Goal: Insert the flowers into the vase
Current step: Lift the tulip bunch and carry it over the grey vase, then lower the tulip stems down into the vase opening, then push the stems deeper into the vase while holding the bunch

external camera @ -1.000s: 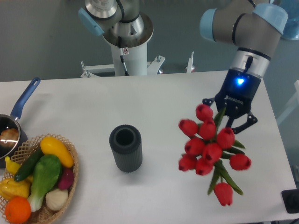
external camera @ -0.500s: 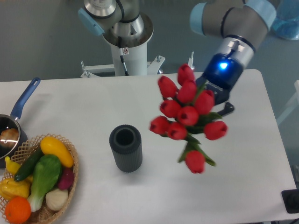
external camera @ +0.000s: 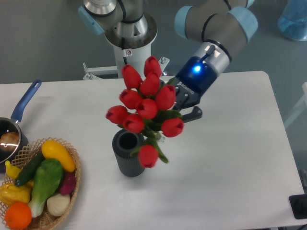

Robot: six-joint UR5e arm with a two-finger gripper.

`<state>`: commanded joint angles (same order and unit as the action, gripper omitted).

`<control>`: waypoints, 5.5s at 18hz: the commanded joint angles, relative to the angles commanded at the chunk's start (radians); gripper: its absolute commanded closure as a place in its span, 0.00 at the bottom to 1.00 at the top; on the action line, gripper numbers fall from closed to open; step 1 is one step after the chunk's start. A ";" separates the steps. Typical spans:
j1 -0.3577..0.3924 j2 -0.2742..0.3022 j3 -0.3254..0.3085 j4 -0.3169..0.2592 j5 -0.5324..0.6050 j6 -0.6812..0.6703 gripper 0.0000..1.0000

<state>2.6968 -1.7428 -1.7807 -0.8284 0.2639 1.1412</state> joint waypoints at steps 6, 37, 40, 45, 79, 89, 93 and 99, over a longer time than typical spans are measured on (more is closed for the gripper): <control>0.000 0.012 -0.060 0.000 -0.075 0.028 0.79; -0.020 -0.012 -0.147 0.002 -0.114 0.170 0.79; -0.022 -0.027 -0.151 0.002 -0.115 0.199 0.79; -0.028 -0.032 -0.169 0.000 -0.117 0.206 0.79; -0.011 -0.104 -0.177 0.015 -0.101 0.249 0.75; -0.011 -0.112 -0.204 0.017 -0.100 0.285 0.76; -0.011 -0.118 -0.212 0.017 -0.098 0.295 0.76; -0.011 -0.124 -0.220 0.017 -0.097 0.310 0.76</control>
<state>2.6860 -1.8668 -2.0003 -0.8115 0.1672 1.4511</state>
